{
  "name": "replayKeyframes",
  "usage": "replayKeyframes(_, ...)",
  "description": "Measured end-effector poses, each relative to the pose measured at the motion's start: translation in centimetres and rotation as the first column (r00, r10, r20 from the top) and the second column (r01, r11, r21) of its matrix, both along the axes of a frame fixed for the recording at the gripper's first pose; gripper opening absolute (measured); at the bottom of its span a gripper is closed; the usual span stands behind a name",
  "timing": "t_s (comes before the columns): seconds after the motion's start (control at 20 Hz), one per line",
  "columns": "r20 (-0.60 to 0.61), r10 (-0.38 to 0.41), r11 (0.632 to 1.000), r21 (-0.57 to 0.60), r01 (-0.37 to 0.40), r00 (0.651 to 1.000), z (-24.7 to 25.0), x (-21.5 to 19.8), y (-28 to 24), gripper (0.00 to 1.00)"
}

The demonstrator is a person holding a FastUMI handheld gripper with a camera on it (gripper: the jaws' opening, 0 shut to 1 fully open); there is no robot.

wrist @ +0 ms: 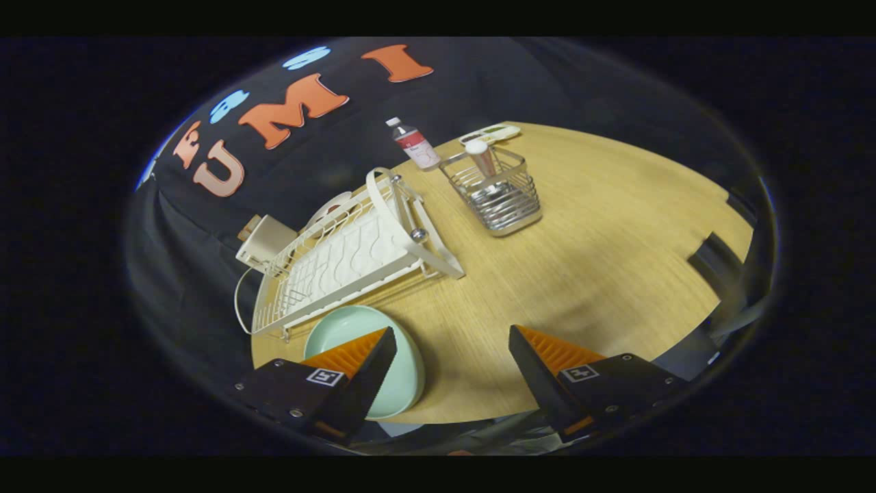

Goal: Take the plate from the dish rack, then take the spoon from the basket and place it into the plate.

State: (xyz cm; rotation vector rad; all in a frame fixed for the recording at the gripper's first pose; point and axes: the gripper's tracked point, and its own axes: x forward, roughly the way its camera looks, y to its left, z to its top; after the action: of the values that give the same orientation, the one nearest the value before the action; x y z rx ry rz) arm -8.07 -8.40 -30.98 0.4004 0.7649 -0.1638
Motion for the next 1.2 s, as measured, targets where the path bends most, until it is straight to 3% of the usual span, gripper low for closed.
replayKeyframes(0.2, 0.045, 0.012, 0.988, -0.157, -0.004, 0.999, 2.7, 1.0, -3.7, 0.99)
replayKeyframes(0.5, 0.167, 0.025, 0.940, -0.341, 0.034, 0.986, 7.6, 4.0, -7.1, 0.99)
replayKeyframes(0.85, 0.286, 0.100, 0.900, -0.435, 0.036, 0.953, 11.5, 9.6, -7.9, 0.99)
replayKeyframes(1.2, 0.238, 0.163, 0.855, -0.519, -0.017, 0.957, 9.3, 12.2, -8.4, 0.98)
